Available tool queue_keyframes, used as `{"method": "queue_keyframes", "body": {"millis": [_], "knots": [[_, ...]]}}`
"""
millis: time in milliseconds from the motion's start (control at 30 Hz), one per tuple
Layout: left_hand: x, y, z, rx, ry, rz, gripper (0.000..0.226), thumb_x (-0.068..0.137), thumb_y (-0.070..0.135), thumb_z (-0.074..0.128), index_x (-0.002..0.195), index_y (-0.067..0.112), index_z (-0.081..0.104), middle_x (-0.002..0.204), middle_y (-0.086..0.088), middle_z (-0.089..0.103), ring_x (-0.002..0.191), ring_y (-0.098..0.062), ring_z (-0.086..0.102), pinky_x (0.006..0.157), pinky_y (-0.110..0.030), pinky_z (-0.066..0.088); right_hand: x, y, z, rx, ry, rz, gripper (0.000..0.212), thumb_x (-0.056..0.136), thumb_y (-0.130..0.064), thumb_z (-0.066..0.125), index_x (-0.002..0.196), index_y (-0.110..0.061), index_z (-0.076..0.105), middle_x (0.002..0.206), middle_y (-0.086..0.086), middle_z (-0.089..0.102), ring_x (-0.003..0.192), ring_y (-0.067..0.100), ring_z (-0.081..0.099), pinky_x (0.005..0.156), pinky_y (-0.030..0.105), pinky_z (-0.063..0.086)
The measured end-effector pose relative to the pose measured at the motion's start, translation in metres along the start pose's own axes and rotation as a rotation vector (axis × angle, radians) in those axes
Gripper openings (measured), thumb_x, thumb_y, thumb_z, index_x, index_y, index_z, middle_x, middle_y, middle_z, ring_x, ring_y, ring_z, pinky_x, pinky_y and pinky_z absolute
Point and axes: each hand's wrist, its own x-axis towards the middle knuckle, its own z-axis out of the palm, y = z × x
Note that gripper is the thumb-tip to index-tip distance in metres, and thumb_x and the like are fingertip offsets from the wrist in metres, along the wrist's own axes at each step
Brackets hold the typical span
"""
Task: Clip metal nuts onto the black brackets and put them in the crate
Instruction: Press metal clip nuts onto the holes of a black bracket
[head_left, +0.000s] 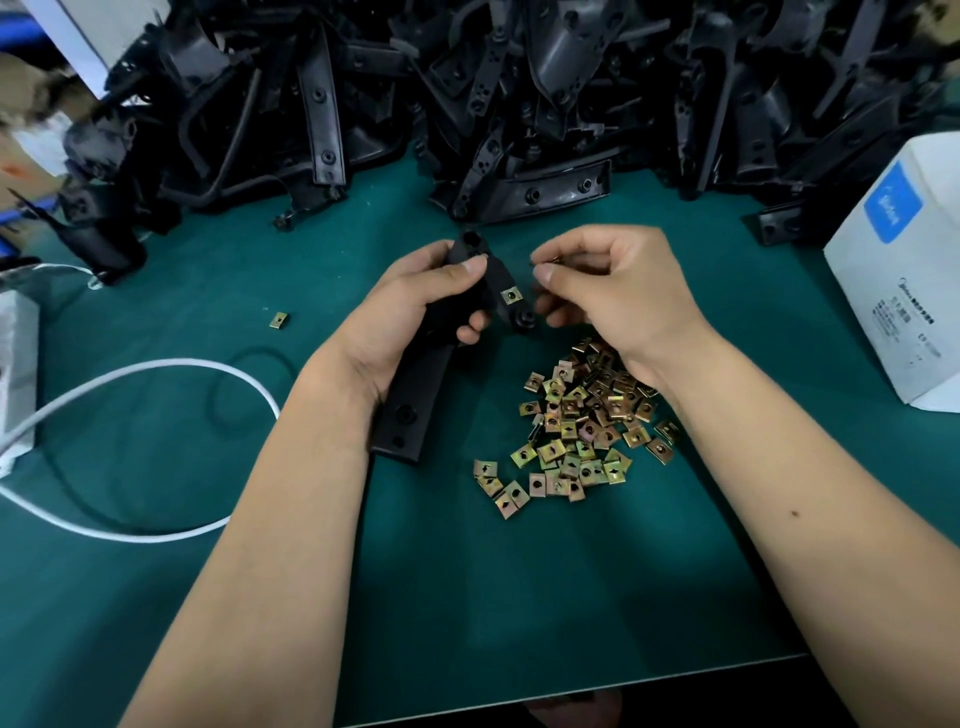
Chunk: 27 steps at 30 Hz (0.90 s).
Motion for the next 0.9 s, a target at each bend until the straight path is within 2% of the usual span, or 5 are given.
{"method": "queue_keyframes", "body": {"millis": [133, 300, 433, 567, 900], "knots": [[0.0, 0.0, -0.001, 0.004, -0.004, -0.002, 0.016, 0.094, 0.016, 0.062, 0.101, 0.009, 0.05, 0.09, -0.013, 0.059, 0.066, -0.017, 0.05, 0.051, -0.02, 0.043, 0.0, -0.005, 0.0, 0.182, -0.012, 0.077, 0.014, 0.098, 0.001, 0.064, 0.103, -0.003, 0.077, 0.09, 0.013, 0.073, 0.075, 0.014, 0.071, 0.067, 0.024, 0.059], [0.001, 0.0, -0.002, 0.024, -0.033, -0.003, 0.024, 0.094, 0.016, 0.062, 0.111, 0.009, 0.047, 0.094, -0.016, 0.057, 0.067, -0.017, 0.051, 0.052, -0.02, 0.044, -0.003, -0.009, 0.001, 0.239, 0.008, 0.058, 0.025, 0.095, 0.012, 0.062, 0.112, -0.002, 0.073, 0.097, 0.019, 0.074, 0.08, 0.022, 0.076, 0.074, 0.025, 0.061], [0.003, -0.002, -0.001, 0.093, -0.034, 0.007, 0.026, 0.092, 0.017, 0.066, 0.11, 0.008, 0.05, 0.091, -0.015, 0.061, 0.067, -0.018, 0.053, 0.052, -0.022, 0.046, -0.002, -0.009, 0.004, 0.201, 0.124, 0.039, 0.013, 0.092, 0.013, 0.066, 0.099, 0.004, 0.072, 0.096, 0.017, 0.07, 0.08, 0.025, 0.078, 0.073, 0.027, 0.062], [0.004, -0.004, 0.0, 0.153, -0.018, 0.022, 0.024, 0.091, 0.017, 0.068, 0.109, 0.008, 0.056, 0.09, -0.013, 0.065, 0.067, -0.019, 0.056, 0.055, -0.023, 0.048, -0.004, -0.008, 0.01, 0.205, 0.179, 0.081, 0.009, 0.089, 0.005, 0.074, 0.088, -0.004, 0.075, 0.086, 0.009, 0.072, 0.076, 0.016, 0.076, 0.067, 0.027, 0.061], [0.0, -0.002, 0.005, 0.249, -0.026, 0.039, 0.034, 0.088, 0.015, 0.069, 0.118, 0.006, 0.057, 0.09, -0.01, 0.065, 0.067, -0.017, 0.059, 0.057, -0.024, 0.051, -0.008, -0.008, 0.026, 0.345, 0.209, 0.163, 0.014, 0.083, -0.002, 0.081, 0.075, -0.01, 0.073, 0.079, 0.007, 0.075, 0.075, 0.02, 0.067, 0.071, 0.028, 0.055]]}}
